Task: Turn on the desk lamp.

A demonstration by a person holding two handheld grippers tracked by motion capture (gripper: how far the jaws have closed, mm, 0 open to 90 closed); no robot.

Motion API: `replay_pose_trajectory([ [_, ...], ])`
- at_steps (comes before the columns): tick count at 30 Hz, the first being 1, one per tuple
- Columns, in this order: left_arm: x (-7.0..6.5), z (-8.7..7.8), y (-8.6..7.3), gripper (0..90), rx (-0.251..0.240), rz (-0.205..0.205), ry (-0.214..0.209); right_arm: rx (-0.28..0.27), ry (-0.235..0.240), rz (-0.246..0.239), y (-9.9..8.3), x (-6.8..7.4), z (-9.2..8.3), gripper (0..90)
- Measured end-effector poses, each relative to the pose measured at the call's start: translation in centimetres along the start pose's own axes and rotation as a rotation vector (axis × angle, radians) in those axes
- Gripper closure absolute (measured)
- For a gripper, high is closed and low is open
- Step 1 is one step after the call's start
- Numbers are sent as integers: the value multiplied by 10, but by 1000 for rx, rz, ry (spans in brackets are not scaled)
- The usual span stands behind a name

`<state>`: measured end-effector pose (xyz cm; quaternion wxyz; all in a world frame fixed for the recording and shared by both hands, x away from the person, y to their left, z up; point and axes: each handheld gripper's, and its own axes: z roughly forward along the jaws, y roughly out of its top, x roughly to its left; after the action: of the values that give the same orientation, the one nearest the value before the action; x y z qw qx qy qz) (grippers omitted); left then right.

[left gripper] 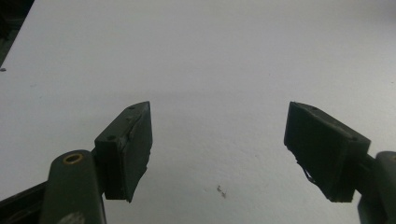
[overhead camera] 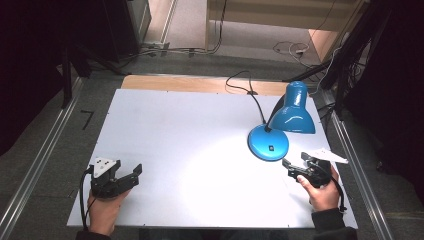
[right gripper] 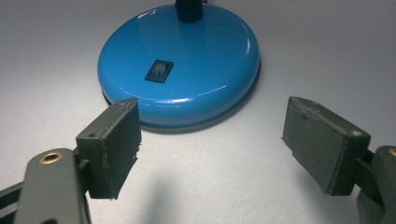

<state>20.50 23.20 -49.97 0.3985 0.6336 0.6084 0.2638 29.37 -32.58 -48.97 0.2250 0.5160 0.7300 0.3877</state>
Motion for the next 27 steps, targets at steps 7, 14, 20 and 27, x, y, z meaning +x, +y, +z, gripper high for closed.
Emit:
replay_pose_trajectory([
  [7, 0, 0, 0, 241, 1, 0, 2, 5, -11, 8, -2, -5, -3, 181],
  [14, 0, 0, 0, 241, 1, 0, 2, 6, -18, 15, -4, -8, -6, 181],
  [20, 0, 0, 0, 241, -1, -1, 2, 11, -23, 17, -6, -9, -8, 182],
  [27, 0, 0, 0, 242, 0, -2, 2, 6, -29, 21, -7, -12, -12, 183],
])
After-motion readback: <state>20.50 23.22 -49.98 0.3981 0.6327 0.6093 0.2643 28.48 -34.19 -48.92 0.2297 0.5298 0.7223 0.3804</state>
